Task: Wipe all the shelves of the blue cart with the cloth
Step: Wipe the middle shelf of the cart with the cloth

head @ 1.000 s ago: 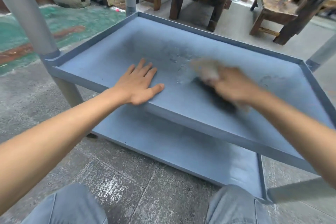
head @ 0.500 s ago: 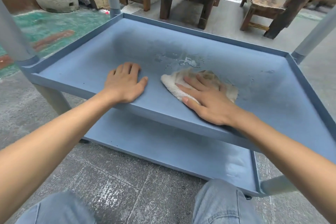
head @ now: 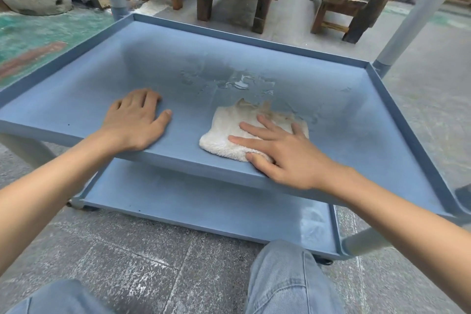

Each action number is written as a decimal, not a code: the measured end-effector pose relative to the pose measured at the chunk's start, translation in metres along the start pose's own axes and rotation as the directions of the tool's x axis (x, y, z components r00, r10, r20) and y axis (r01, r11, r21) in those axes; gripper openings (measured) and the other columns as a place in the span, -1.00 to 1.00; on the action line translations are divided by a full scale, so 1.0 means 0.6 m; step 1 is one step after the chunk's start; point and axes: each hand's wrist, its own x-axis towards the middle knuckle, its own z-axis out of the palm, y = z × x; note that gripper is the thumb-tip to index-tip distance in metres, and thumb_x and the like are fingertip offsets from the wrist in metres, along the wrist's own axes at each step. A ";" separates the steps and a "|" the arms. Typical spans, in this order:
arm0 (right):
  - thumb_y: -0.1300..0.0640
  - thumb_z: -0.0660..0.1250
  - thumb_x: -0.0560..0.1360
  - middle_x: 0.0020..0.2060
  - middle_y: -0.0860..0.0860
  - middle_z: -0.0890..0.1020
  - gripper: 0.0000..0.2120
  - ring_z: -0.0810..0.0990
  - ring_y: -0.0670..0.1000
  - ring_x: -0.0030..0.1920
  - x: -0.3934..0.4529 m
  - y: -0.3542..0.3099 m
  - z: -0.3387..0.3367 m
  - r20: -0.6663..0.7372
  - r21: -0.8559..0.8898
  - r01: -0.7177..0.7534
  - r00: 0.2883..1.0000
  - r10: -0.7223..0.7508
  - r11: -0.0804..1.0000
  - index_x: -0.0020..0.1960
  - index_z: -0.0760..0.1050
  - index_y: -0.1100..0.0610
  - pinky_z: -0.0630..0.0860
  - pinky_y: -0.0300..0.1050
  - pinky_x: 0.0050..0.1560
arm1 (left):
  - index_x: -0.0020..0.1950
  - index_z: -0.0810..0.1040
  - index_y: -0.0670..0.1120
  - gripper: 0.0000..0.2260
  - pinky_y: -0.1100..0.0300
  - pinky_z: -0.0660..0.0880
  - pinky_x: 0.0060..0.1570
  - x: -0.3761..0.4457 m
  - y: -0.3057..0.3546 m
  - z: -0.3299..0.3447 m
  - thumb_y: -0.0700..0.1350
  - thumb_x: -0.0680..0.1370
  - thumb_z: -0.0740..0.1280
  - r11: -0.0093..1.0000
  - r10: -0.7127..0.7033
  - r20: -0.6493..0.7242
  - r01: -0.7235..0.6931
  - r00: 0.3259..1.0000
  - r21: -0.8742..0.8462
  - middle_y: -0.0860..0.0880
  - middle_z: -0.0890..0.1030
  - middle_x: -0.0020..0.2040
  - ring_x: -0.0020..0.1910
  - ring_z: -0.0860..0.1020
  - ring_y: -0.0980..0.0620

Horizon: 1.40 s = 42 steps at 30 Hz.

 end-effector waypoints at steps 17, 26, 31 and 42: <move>-0.39 -0.16 0.64 0.64 -0.29 0.06 -0.51 -0.01 0.03 0.67 0.225 0.110 -0.011 -0.086 0.058 -0.198 0.976 0.202 0.979 0.57 0.01 -0.46 -0.04 0.44 0.53 | 0.66 -0.05 0.15 -0.51 -0.13 -0.13 0.58 -0.006 0.011 -0.008 0.11 0.71 -0.13 0.985 0.156 0.176 -0.167 0.972 0.048 0.13 -0.07 0.66 0.64 -0.13 0.10; -0.37 -0.10 0.64 0.63 -0.08 0.24 -0.39 0.19 0.10 0.62 0.332 0.143 -0.023 -0.150 0.023 -0.350 0.925 0.349 0.936 0.63 0.15 -0.20 0.09 0.24 0.58 | 0.64 0.02 0.19 -0.51 -0.10 -0.14 0.58 0.003 0.006 0.002 0.14 0.69 -0.09 0.989 0.147 0.135 -0.149 0.980 0.005 0.19 -0.02 0.65 0.63 -0.07 0.16; -0.25 -0.07 0.69 0.54 0.06 0.38 -0.47 0.29 0.19 0.54 0.289 0.107 -0.020 -0.192 -0.101 -0.278 0.947 0.256 0.955 0.59 0.28 -0.13 0.12 0.13 0.51 | 0.60 0.17 0.17 -0.51 -0.12 -0.03 0.56 0.004 0.010 0.002 0.14 0.65 -0.04 0.990 0.144 0.075 -0.144 0.987 -0.004 0.17 0.10 0.64 0.61 0.03 0.14; -0.24 -0.02 0.69 0.66 -0.10 0.14 -0.53 0.04 0.05 0.67 0.048 -0.001 0.000 -0.028 0.097 -0.050 0.998 0.053 0.994 0.59 0.21 -0.31 0.03 0.15 0.63 | 0.41 0.31 -0.04 -0.56 -0.25 0.30 0.29 0.020 0.068 -0.015 0.15 0.62 0.00 0.992 0.017 0.115 -0.031 0.993 0.118 -0.14 0.31 0.42 0.43 0.25 -0.14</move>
